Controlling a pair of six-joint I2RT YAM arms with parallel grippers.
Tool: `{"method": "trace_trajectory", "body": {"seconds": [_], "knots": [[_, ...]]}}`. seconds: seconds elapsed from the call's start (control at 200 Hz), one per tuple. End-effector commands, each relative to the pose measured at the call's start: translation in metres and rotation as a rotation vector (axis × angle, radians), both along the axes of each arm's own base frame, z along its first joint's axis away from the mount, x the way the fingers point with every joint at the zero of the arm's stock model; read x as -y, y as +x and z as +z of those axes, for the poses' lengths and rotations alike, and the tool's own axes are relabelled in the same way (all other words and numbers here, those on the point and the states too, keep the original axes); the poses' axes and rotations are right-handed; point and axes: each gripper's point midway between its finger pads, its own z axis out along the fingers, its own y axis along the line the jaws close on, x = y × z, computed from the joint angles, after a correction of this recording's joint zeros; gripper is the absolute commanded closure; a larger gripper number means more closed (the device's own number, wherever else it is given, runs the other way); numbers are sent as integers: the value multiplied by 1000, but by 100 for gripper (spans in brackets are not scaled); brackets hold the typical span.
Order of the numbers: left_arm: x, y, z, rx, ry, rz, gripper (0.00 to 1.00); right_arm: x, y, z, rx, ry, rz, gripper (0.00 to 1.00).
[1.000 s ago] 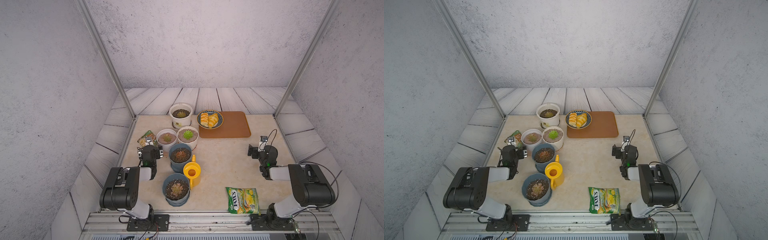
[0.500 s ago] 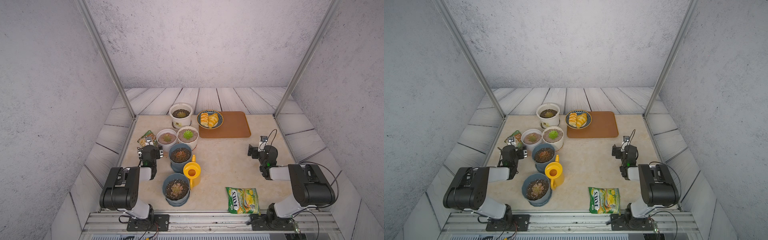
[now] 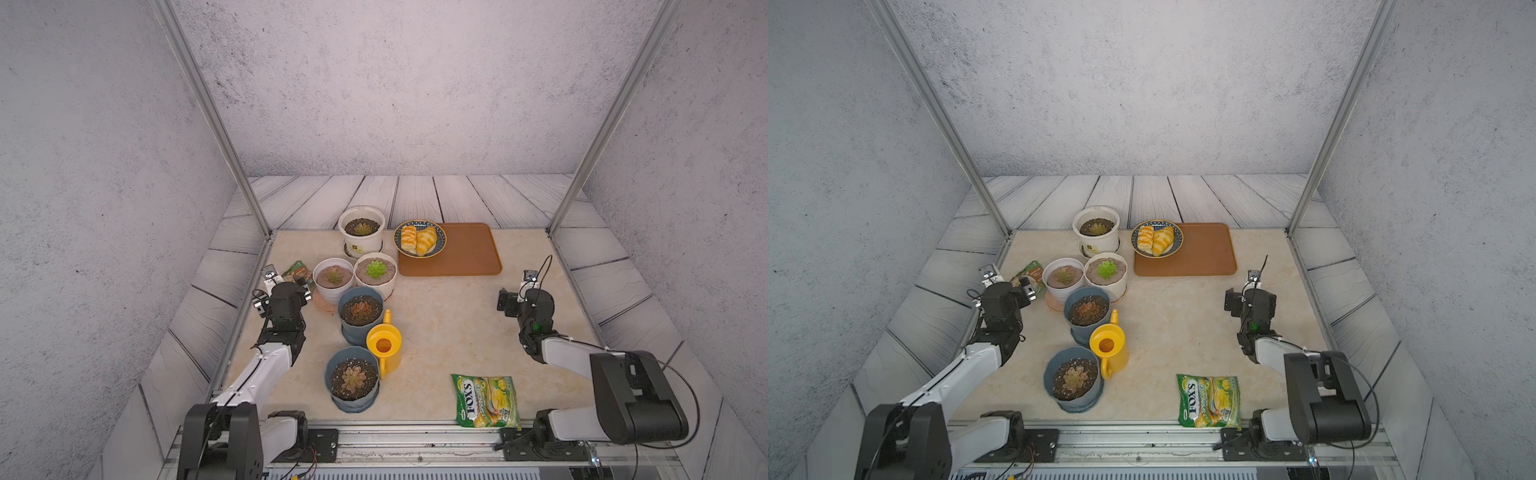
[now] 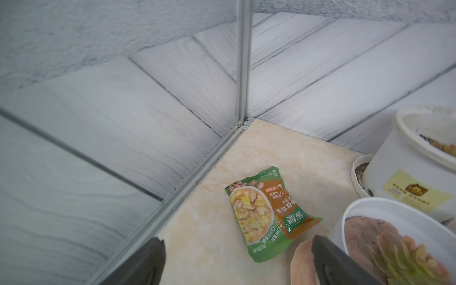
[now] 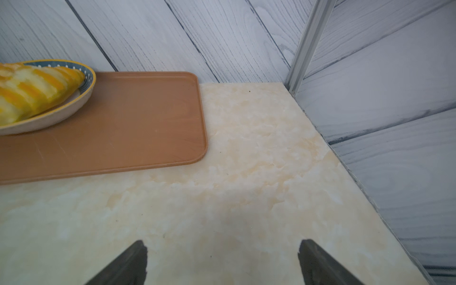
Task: Water the succulent around the soil edge
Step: Move the pot to the center of the board.
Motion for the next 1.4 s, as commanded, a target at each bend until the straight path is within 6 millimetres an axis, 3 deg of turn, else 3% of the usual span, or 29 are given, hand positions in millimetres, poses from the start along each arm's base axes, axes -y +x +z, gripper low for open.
{"method": "trace_trajectory", "body": {"seconds": [0.0,0.115,0.165,0.255,0.355,0.5,0.626,0.756,0.806,0.876,1.181,1.396], "knots": [[-10,-34,-11,-75,-147,139,2,4,-13,29,-37,92,-80,1],[33,-20,11,98,-256,-128,1,-29,-27,61,-59,158,22,1],[55,-14,19,152,-298,-255,2,-52,-38,75,-60,131,93,1],[78,-3,26,91,-382,-343,0,-105,-63,93,-45,78,276,1],[108,16,29,-24,-470,-446,12,-152,-92,97,-47,64,470,1],[139,48,25,-153,-521,-535,22,-183,-123,91,-38,146,662,1],[162,75,14,-259,-525,-595,34,-193,-127,94,112,229,726,1],[185,95,4,-380,-477,-665,40,-194,-134,98,99,244,749,1],[194,99,-5,-444,-460,-700,52,-194,-133,96,102,241,747,1],[204,103,-22,-549,-454,-738,61,-195,-129,90,117,239,739,1],[203,116,-62,-752,-358,-752,61,-209,-124,74,37,242,778,1],[215,120,-57,-739,-300,-794,63,-213,-124,69,17,249,791,1]]}}
